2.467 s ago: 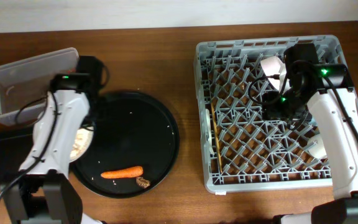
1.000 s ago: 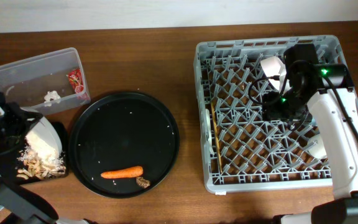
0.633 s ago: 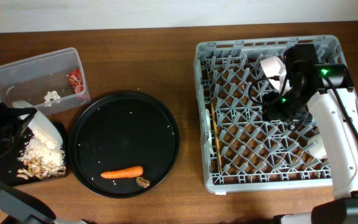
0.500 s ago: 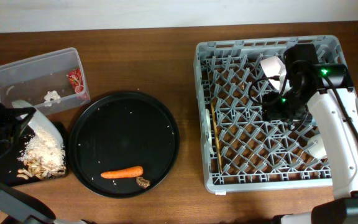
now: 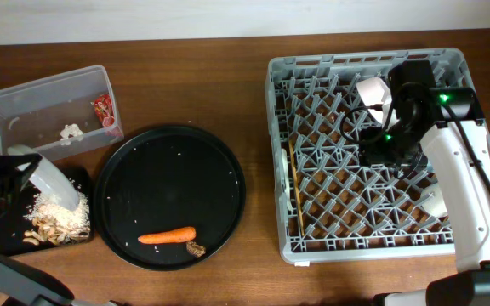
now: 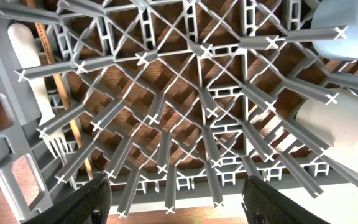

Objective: Sort waste into correct bins and load items into the dishwasher rack
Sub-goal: 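Tip the white plate over the black tray to dump the rice and shells, then carry the white plate to the rack's left side and stand it upright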

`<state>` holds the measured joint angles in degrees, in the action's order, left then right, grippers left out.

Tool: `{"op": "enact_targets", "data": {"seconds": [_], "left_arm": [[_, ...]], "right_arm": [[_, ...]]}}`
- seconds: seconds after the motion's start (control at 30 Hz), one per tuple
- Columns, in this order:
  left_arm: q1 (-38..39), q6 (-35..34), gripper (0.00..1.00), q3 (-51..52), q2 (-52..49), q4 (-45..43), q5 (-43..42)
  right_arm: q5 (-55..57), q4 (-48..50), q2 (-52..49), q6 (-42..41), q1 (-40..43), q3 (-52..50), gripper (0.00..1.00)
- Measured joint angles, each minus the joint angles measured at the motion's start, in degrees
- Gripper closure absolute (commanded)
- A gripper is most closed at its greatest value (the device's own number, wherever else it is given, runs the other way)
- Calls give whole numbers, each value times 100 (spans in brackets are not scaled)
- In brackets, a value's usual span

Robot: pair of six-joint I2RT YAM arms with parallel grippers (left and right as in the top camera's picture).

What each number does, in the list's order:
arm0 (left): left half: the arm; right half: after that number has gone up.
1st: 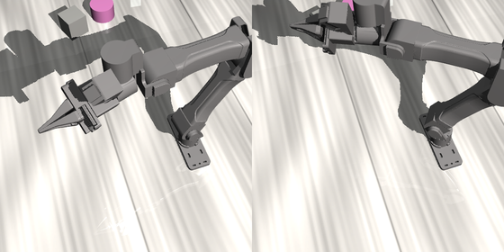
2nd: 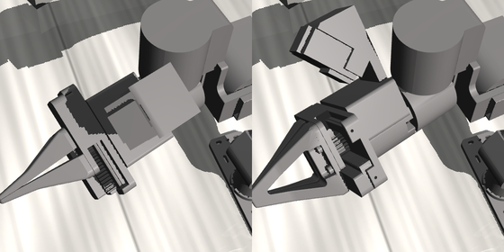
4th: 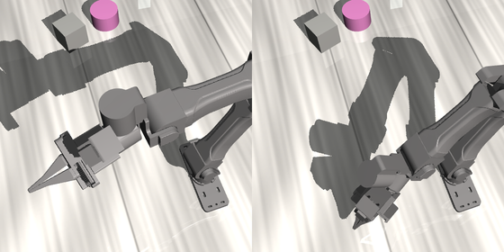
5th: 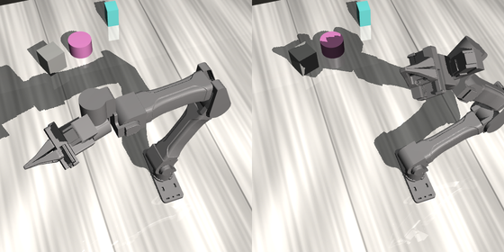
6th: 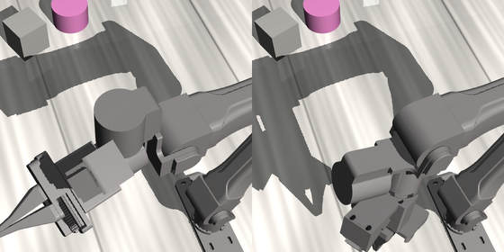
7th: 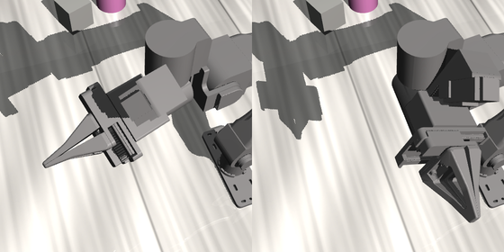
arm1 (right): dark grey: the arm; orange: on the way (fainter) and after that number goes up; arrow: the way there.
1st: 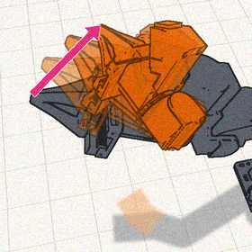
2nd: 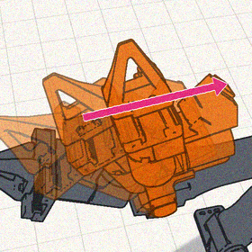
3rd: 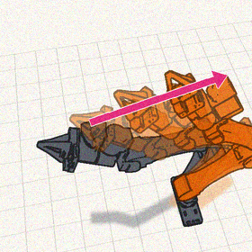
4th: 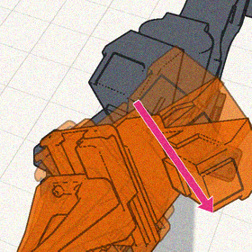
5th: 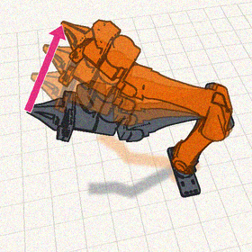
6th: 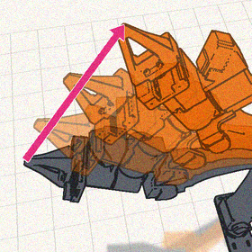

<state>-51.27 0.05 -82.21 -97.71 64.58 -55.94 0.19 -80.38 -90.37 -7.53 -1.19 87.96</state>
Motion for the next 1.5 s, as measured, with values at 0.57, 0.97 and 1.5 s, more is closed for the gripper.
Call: {"op": "enact_targets", "data": {"seconds": [0.57, 0.97, 1.5], "left_arm": [[-20, 192, 100, -24, -2, 184, -365], [2599, 479, 100, -166, 306, 55, -160], [7735, -1932, 100, -553, 330, -5241, 1099]], "right_arm": [[2, -46, 2, 2, 0, 0, 29], [-22, -363, 2, 0, 1021, 0, 29], [-162, -444, 2, -7, 1311, 0, 28]]}}
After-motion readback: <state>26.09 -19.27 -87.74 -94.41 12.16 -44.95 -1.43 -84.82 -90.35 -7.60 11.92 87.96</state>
